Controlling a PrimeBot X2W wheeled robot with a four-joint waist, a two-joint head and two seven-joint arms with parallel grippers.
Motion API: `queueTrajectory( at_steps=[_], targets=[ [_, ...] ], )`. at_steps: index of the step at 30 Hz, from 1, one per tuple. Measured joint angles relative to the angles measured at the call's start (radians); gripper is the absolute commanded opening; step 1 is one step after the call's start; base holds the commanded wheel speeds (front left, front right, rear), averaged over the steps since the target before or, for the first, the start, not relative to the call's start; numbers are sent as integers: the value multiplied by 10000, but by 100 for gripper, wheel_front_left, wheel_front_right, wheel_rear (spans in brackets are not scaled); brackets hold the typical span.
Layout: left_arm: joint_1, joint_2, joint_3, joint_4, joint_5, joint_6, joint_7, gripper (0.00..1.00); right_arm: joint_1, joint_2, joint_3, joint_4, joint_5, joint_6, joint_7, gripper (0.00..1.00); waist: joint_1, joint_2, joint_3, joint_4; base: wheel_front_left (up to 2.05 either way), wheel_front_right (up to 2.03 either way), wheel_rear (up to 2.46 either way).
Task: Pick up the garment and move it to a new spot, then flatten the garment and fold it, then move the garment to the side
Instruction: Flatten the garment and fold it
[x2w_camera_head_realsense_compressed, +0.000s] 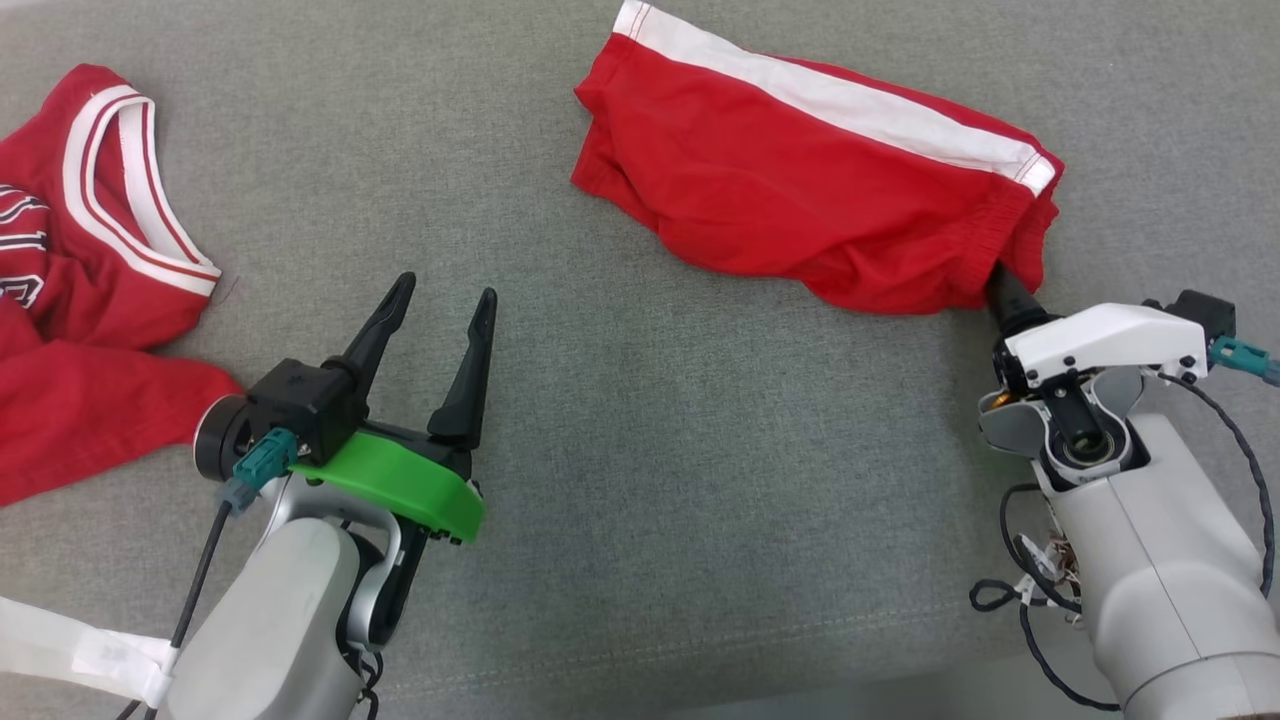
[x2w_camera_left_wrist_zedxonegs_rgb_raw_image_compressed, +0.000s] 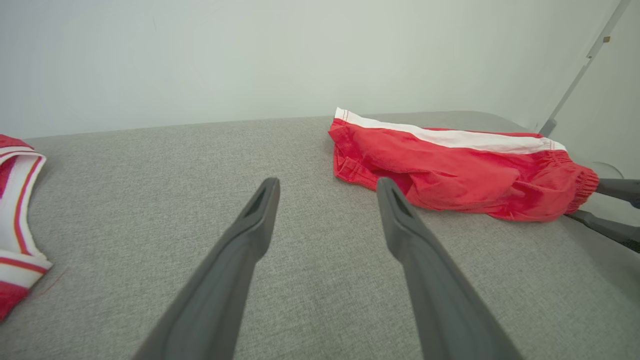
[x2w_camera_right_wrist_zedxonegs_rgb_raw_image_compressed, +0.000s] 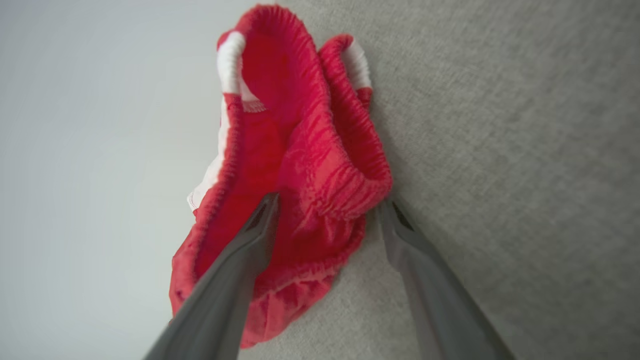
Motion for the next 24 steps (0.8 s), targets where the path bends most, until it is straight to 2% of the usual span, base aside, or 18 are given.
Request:
queueTrajectory(
  at_steps=[5,6,7,8,9,10,24],
  targets=[
    [53,2,0,-144,2,4,0,100,-312,0,176,159,328,56,171,98,0,0,30,71,0,0,0],
    [87,2,-4,-146,0,4,0,100,-378,0,242,178,433,59,174,75,0,0,35,87,0,0,0],
    [130,2,-6,-148,0,4,0,100,-444,0,299,201,508,61,174,47,0,0,39,104,0,0,0],
    [166,2,-6,-150,0,4,0,100,-512,13,332,242,537,61,173,31,0,0,43,119,0,0,0],
    [187,2,-4,-151,0,4,0,100,-574,31,357,270,571,61,171,4,0,0,45,135,0,0,0],
    [197,2,-2,-157,0,4,0,100,-624,40,370,295,581,65,155,0,0,0,45,149,0,0,0],
    [483,4,165,-230,-2,79,0,100,-780,69,742,702,140,236,-794,0,0,0,-190,-7,0,0,0]
  ],
)
